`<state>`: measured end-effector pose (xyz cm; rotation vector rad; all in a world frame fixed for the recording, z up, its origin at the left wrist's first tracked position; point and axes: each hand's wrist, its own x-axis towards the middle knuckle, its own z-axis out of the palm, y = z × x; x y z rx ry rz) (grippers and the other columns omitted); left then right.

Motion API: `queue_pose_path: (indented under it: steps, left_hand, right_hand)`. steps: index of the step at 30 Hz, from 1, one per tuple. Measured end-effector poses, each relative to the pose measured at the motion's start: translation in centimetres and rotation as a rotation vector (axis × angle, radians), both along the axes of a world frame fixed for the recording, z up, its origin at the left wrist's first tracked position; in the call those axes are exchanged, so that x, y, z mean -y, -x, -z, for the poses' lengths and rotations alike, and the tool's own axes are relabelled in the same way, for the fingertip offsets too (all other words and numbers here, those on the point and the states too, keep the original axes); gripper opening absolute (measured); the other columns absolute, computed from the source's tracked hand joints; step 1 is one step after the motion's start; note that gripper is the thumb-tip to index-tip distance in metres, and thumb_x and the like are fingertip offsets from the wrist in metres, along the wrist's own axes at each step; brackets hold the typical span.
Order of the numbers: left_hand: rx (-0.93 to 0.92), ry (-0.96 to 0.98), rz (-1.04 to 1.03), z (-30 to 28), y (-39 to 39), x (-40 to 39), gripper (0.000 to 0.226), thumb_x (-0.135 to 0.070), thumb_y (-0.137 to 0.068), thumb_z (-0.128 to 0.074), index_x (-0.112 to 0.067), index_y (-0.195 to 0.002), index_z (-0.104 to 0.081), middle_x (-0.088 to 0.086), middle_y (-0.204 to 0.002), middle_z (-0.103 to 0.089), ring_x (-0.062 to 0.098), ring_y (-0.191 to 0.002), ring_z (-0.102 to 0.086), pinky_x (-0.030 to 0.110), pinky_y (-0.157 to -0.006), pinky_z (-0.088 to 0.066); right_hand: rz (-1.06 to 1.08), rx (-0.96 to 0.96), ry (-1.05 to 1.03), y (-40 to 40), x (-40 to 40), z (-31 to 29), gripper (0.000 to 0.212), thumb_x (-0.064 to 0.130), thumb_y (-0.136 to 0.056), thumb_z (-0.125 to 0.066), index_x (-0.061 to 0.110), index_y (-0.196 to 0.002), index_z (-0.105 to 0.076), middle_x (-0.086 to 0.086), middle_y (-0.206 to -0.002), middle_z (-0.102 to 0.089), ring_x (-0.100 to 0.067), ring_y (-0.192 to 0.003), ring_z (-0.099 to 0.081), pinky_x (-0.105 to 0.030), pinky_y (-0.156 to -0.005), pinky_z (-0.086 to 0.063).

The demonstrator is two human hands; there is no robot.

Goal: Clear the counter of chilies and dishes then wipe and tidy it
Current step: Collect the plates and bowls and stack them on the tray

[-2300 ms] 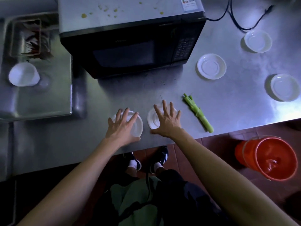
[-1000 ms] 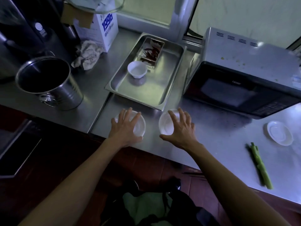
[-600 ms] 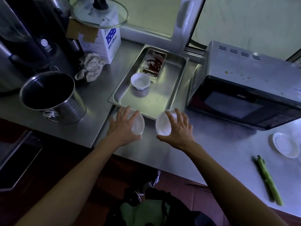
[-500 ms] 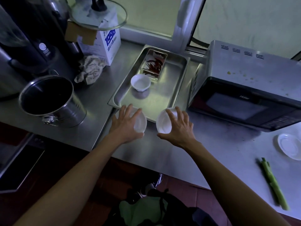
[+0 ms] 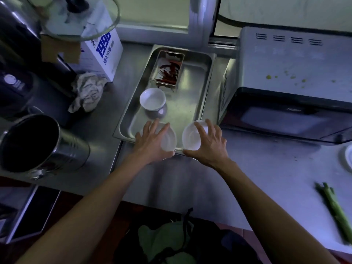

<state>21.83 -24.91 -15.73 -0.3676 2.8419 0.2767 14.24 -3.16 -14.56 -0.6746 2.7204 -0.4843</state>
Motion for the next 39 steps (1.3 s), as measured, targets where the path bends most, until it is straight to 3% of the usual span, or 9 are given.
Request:
queue_pose_path:
  steps: [10,24,34,39]
  left_hand:
    - [0.018,-0.042,0.09,1.3,5.3,1.8,0.114,-0.073,-0.06,-0.071,-0.042,-0.149,-0.007,-0.002,-0.163,0.004,0.031,-0.15,0.001,0.069,-0.107,-0.024]
    - [0.19,-0.086,0.274,7.1,9.6,1.7,0.108,-0.07,-0.07,-0.062,-0.042,-0.153,0.0,-0.001,-0.165,0.01,0.031,-0.152,0.007,0.068,-0.114,-0.014]
    - [0.189,-0.057,0.324,8.7,11.5,1.4,0.107,-0.076,-0.072,-0.061,-0.041,-0.154,-0.001,0.001,-0.165,0.012,0.032,-0.152,0.01,0.069,-0.112,-0.016]
    - [0.114,-0.039,0.34,8.3,10.3,2.5,0.086,-0.067,-0.088,-0.049,-0.029,-0.156,-0.013,0.007,-0.166,0.004,0.033,-0.152,0.003,0.063,-0.115,-0.019]
  right_hand:
    - [0.122,0.032,-0.037,0.7,0.4,0.3,0.108,0.076,-0.063,-0.072,0.039,-0.15,-0.021,-0.002,-0.162,-0.009,-0.035,-0.144,-0.015,-0.062,-0.104,-0.036]
    - [0.327,0.07,-0.07,-0.4,-0.6,1.5,0.112,0.072,-0.06,-0.072,0.037,-0.152,-0.019,-0.002,-0.161,-0.011,-0.034,-0.145,-0.014,-0.06,-0.104,-0.035]
    - [0.318,0.097,-0.008,-0.1,-0.4,1.7,0.111,0.07,-0.062,-0.075,0.037,-0.153,-0.019,-0.002,-0.162,-0.009,-0.031,-0.146,-0.011,-0.06,-0.109,-0.032]
    - [0.287,0.099,0.005,0.2,1.0,1.4,0.112,0.07,-0.063,-0.076,0.037,-0.154,-0.017,-0.003,-0.164,-0.006,-0.033,-0.148,-0.009,-0.06,-0.111,-0.029]
